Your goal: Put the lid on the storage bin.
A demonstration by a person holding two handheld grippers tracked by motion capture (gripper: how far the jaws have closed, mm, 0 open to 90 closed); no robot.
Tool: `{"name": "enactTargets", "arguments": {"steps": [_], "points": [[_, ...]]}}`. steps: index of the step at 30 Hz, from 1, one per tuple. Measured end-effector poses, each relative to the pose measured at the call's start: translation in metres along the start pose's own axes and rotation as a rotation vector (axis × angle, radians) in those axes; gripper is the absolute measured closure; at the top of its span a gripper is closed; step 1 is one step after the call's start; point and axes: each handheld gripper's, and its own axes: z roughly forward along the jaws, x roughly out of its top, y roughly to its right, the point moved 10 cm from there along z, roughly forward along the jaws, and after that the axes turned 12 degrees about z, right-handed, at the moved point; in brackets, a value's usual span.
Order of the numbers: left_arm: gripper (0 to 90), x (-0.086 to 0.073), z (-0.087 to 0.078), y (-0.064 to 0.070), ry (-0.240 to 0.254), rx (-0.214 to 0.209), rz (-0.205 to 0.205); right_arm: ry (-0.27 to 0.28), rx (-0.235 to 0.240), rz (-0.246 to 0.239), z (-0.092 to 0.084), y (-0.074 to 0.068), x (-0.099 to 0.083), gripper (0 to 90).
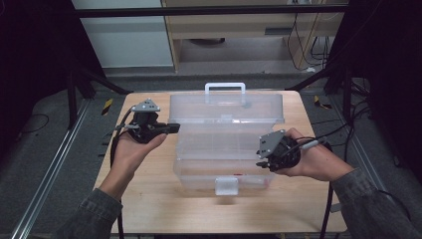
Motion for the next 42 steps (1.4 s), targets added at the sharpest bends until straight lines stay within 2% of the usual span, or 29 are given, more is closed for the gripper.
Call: {"name": "enactTargets", "arguments": {"steps": [2, 5, 8, 16, 24, 33, 42], "points": [[89.6, -0.002, 0.000, 0.002, -0.002, -0.003, 0.003, 0.016, -0.021, 0.011, -0.002, -0.001, 0.000, 46.6], [89.6, -0.006, -0.001, 0.005, -0.002, -0.004, 0.004, 0.033, -0.048, 0.030, -0.006, -0.002, -0.002, 38.1], [89.7, -0.009, -0.001, 0.008, -0.004, -0.009, 0.009, 0.038, -0.063, 0.047, -0.010, -0.002, -0.005, 33.5], [89.8, -0.016, 0.000, 0.013, -0.009, -0.009, 0.019, 0.055, -0.083, 0.090, -0.019, -0.005, -0.016, 26.3], [89.8, -0.023, 0.001, 0.019, -0.016, -0.012, 0.037, 0.044, -0.098, 0.116, -0.022, -0.006, -0.029, 20.4], [89.8, -0.032, 0.002, 0.025, -0.019, -0.021, 0.041, 0.045, -0.115, 0.147, -0.025, -0.004, -0.039, 18.4], [89.8, -0.044, 0.003, 0.032, -0.012, -0.040, 0.026, 0.038, -0.117, 0.175, -0.026, -0.002, -0.051, 17.5]]}}
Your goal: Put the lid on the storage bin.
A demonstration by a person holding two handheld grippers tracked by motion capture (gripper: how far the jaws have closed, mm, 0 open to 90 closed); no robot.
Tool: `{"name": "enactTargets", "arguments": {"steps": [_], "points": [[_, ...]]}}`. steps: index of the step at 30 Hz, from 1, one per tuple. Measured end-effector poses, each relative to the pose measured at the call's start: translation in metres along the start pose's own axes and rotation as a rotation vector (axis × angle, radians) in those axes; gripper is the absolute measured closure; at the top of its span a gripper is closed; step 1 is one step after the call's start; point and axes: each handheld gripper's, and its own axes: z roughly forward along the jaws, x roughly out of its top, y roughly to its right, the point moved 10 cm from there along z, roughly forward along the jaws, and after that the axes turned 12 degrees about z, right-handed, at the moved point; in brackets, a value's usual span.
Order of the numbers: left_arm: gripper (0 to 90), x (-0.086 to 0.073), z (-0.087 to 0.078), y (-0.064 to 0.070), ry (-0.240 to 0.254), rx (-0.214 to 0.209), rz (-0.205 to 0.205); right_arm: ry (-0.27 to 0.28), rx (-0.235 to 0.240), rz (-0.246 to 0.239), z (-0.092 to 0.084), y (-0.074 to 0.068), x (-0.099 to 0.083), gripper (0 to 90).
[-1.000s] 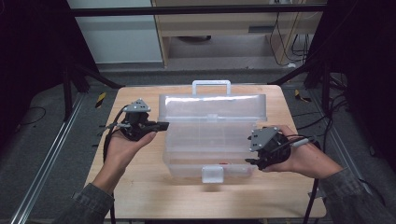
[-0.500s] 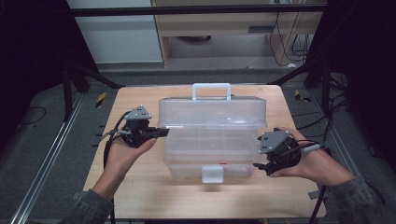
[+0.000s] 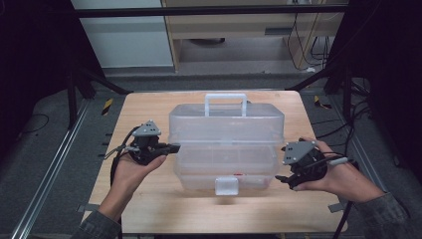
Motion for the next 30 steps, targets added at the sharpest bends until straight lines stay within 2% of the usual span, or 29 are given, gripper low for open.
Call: {"name": "enactTargets", "arguments": {"steps": [6, 21, 30], "points": [[89.8, -0.006, -0.001, 0.004, 0.010, -0.004, -0.001, -0.007, -0.006, 0.010, 0.000, 0.002, -0.007, 16.4], [89.8, -0.018, -0.007, 0.006, 0.034, 0.009, -0.028, -0.012, -0.028, 0.045, -0.001, 0.007, -0.022, 15.8], [89.8, -0.029, -0.005, 0.009, 0.023, 0.012, -0.021, -0.027, -0.040, 0.056, 0.002, 0.009, -0.030, 15.4]]}}
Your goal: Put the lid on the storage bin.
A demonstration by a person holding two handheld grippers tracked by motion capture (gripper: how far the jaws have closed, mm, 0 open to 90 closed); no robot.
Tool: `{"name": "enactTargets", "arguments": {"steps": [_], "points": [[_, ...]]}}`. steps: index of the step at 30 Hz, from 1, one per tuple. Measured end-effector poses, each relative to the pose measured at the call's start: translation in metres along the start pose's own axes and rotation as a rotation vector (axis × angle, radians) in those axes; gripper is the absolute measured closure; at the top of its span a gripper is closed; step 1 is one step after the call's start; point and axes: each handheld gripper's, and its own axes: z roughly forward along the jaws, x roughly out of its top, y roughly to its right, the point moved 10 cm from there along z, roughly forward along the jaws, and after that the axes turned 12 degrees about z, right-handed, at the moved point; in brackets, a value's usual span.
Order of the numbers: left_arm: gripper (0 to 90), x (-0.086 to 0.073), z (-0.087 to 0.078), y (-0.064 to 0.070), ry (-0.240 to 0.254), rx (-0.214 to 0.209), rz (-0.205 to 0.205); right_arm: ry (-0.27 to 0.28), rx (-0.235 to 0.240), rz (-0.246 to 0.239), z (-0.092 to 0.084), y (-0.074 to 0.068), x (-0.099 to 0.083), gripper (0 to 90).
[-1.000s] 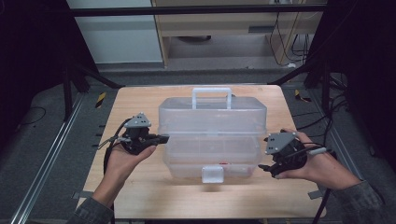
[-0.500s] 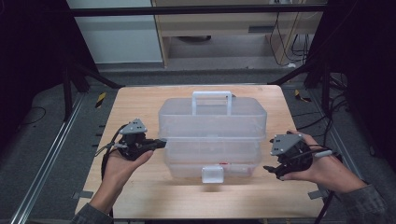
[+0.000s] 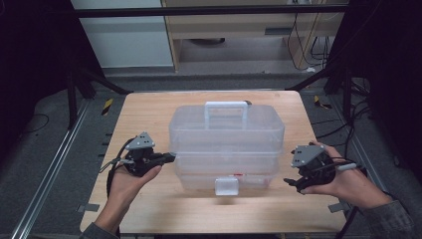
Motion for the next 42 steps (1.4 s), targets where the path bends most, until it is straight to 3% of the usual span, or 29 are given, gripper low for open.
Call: {"name": "enactTargets", "arguments": {"steps": [20, 24, 26, 28, 31, 32, 37, 42], "points": [[90.0, -0.026, 0.004, 0.010, -0.050, -0.017, -0.007, 0.000, -0.026, 0.052, 0.006, 0.007, -0.016, 15.2], [89.9, -0.026, 0.003, 0.009, -0.049, -0.015, -0.001, 0.002, -0.032, 0.064, 0.009, 0.009, -0.016, 15.3], [89.8, -0.028, 0.000, 0.006, -0.059, 0.007, 0.015, -0.004, -0.050, 0.076, 0.012, 0.013, -0.018, 15.4], [89.7, -0.034, -0.003, -0.005, -0.082, 0.056, 0.040, -0.010, -0.079, 0.095, 0.015, 0.018, -0.019, 15.4], [89.7, -0.044, -0.008, -0.029, -0.096, 0.108, 0.004, -0.013, -0.121, 0.137, 0.021, 0.030, -0.023, 16.1], [89.7, -0.048, -0.008, -0.041, -0.115, 0.144, 0.006, -0.018, -0.141, 0.153, 0.024, 0.035, -0.024, 16.4], [89.9, -0.069, 0.000, -0.081, -0.179, 0.209, -0.024, -0.032, -0.216, 0.244, 0.039, 0.058, -0.031, 19.7], [89.7, -0.088, 0.018, -0.108, -0.222, 0.253, -0.055, -0.039, -0.256, 0.331, 0.058, 0.077, -0.037, 20.4]]}}
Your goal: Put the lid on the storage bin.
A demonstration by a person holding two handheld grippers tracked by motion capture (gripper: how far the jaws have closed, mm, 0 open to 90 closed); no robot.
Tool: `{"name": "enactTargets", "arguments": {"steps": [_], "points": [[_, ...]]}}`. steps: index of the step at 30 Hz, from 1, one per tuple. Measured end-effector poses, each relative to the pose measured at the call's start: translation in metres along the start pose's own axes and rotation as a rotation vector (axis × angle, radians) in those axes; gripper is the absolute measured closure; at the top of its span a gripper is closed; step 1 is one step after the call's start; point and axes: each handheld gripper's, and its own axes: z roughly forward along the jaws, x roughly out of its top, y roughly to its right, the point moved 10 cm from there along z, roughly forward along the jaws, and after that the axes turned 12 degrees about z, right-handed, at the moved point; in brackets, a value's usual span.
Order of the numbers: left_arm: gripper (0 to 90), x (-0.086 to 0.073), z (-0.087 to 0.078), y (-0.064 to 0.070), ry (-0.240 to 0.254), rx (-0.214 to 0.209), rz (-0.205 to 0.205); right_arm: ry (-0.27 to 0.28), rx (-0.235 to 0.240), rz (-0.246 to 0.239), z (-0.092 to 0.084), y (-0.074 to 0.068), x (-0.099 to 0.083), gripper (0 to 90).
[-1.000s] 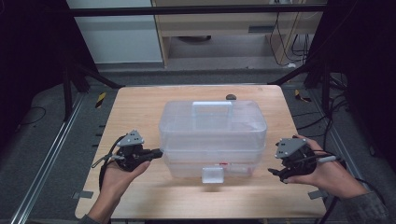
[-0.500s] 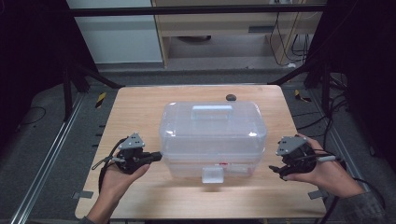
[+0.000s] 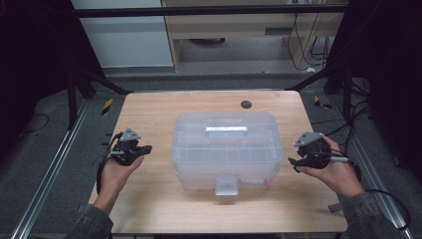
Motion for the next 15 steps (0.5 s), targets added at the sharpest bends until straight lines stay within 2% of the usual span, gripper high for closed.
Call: {"name": "enactTargets", "arguments": {"steps": [5, 7, 8, 10, 14, 15], "points": [[89.5, -0.009, 0.021, -0.011, -0.024, 0.027, -0.022, 0.027, -0.036, 0.107, 0.025, 0.015, 0.004, 21.1], [89.0, -0.012, 0.028, -0.012, -0.030, 0.037, -0.029, 0.044, -0.031, 0.154, 0.035, 0.020, 0.004, 21.3], [87.1, -0.015, 0.032, -0.014, -0.046, 0.055, -0.016, 0.047, -0.034, 0.179, 0.040, 0.022, 0.004, 21.3], [75.9, -0.018, 0.037, -0.016, -0.050, 0.071, -0.022, 0.059, -0.037, 0.226, 0.051, 0.026, 0.002, 21.0], [41.4, -0.025, 0.049, -0.023, -0.085, 0.139, -0.049, 0.077, -0.031, 0.310, 0.070, 0.031, -0.006, 19.4], [34.6, -0.027, 0.051, -0.023, -0.091, 0.143, -0.060, 0.084, -0.022, 0.333, 0.074, 0.030, -0.007, 18.5]]}}
